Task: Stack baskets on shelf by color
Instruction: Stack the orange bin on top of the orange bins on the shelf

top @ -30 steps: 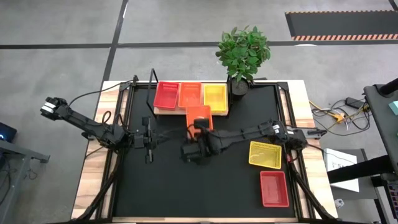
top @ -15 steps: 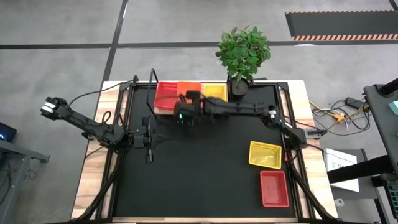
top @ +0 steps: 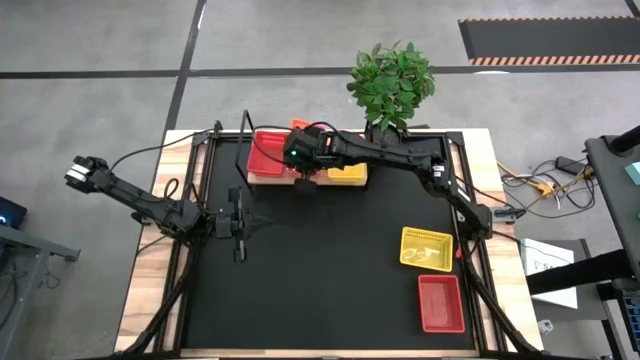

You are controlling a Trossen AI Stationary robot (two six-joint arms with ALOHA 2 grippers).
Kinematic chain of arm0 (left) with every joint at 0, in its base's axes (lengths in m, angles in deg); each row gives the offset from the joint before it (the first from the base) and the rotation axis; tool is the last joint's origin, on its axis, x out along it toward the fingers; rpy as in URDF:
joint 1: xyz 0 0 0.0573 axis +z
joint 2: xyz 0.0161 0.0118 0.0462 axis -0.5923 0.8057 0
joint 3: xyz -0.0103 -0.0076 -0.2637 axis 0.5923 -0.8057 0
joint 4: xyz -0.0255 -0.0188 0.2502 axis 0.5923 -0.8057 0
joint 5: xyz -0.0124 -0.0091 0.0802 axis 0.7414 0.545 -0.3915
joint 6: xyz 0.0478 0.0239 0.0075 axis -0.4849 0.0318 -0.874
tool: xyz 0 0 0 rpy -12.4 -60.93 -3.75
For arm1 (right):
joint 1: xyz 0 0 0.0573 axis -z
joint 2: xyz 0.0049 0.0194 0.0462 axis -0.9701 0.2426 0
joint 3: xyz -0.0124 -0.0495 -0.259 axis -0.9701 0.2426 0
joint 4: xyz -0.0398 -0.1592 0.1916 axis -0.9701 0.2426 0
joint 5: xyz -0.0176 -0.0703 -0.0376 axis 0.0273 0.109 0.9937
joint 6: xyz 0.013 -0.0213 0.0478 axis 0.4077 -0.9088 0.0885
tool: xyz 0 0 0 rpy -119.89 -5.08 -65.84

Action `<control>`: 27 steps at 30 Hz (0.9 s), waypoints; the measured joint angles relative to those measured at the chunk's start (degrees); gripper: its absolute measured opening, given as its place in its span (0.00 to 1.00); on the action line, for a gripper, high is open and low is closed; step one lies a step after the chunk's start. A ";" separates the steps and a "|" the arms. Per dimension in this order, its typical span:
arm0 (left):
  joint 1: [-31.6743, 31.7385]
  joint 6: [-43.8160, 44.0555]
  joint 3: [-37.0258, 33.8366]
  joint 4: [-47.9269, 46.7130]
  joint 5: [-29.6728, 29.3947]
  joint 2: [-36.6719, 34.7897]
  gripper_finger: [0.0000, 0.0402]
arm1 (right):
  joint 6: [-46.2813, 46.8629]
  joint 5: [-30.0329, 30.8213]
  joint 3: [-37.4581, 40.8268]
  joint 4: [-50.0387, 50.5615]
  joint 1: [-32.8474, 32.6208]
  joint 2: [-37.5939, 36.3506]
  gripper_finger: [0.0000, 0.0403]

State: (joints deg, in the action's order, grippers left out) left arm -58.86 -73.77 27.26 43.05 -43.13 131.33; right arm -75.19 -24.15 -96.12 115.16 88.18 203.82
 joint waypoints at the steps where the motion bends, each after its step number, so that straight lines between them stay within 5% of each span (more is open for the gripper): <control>1: 0.00 -0.21 0.00 0.00 0.00 -0.02 0.00 | -0.05 -0.03 0.14 -0.02 0.06 0.00 0.04; 17: 0.02 -0.87 0.00 0.00 0.00 0.00 0.00 | 0.03 0.22 3.74 -0.45 0.47 0.09 0.25; 27: 0.00 -0.87 0.00 -0.01 0.00 0.00 0.00 | -0.02 1.90 1.82 -0.46 0.45 0.02 0.21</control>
State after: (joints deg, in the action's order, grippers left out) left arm -58.86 -74.64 27.26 43.04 -43.13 131.33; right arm -75.21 -22.26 -94.30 114.70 88.63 203.84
